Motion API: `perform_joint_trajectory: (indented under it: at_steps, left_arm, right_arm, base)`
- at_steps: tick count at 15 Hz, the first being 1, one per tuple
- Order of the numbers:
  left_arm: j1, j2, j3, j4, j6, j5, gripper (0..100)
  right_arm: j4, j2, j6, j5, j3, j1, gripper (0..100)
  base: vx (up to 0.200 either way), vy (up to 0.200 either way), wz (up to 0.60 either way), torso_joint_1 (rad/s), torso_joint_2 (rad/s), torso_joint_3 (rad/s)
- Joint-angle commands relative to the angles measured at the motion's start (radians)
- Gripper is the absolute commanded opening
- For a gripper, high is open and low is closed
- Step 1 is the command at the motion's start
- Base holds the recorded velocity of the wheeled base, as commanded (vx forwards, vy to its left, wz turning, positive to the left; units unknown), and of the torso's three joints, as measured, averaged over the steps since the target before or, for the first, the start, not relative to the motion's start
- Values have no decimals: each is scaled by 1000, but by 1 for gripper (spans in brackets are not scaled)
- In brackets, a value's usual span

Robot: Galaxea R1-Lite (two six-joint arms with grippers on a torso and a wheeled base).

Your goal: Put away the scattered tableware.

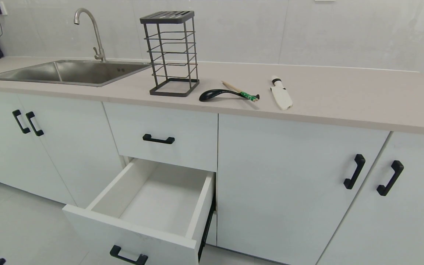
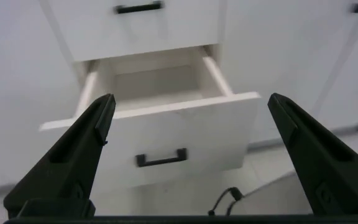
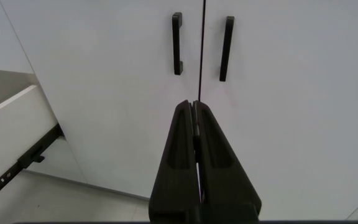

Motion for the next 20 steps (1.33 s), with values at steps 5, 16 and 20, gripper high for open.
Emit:
perform_joint_trajectory:
  at_steps: [5, 16, 20]
  left_arm:
    - [-185, -121, 14, 34, 56, -126, 100]
    - [-176, -167, 14, 111, -63, 558, 100]
    - [-176, -167, 14, 109, -65, 558, 100]
  right_arm:
    - [0, 1, -1, 1, 0, 0, 0]
    - [0, 1, -5, -15, 0, 2, 0]
    - [0, 1, -4, -12, 0, 2, 0]
  base:
    - [0, 0, 0, 0, 0, 0]
    - [0, 0, 0, 0, 0, 0]
    - [0, 0, 0, 12, -90, -123]
